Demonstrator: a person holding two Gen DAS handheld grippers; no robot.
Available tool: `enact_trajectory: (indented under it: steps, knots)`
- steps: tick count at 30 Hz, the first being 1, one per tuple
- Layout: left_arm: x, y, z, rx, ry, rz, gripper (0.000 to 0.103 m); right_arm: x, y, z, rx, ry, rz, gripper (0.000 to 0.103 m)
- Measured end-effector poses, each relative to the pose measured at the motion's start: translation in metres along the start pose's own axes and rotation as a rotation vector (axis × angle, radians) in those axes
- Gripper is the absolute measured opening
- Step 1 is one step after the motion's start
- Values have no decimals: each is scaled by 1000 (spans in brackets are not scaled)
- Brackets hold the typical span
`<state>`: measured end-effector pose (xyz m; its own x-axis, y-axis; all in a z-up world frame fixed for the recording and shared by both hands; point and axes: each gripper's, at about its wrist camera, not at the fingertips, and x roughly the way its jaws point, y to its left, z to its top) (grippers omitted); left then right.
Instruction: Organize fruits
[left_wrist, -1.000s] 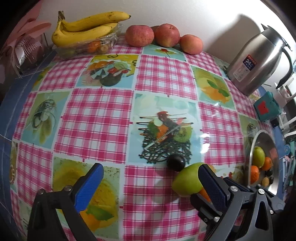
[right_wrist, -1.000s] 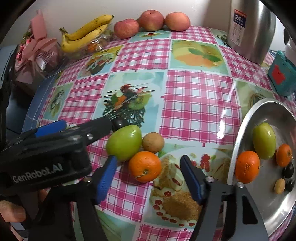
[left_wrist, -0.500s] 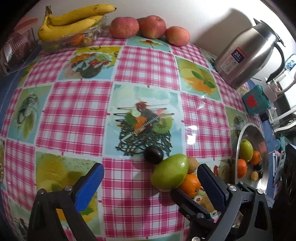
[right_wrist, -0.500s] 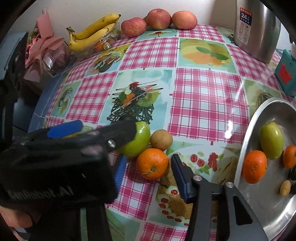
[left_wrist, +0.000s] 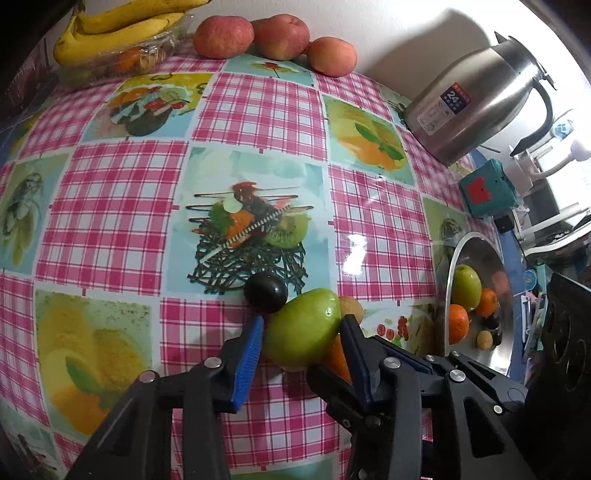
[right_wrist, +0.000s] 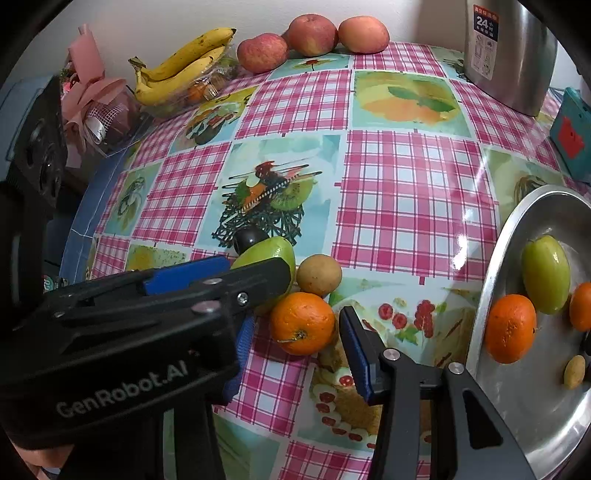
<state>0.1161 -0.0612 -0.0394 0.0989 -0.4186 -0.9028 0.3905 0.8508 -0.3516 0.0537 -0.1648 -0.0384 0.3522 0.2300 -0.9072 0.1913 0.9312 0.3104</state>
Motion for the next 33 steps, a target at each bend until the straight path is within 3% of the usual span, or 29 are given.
enact_trajectory:
  steps: [9,11,21,33]
  knots:
    - [-1,5,0,-18,-4,-15,45,-1,0,0,-9,7,2,44]
    - [-3,5,0,-21,-9,-8,45,-1,-1,0,-8,5,-6,38]
    - [-23,7,3,-26,-59,-7,45,-6,-4,-1,11,-2,24,38]
    - [-67,5,7,-42,-184,-19,45,-46,-4,4,28,-121,54,38]
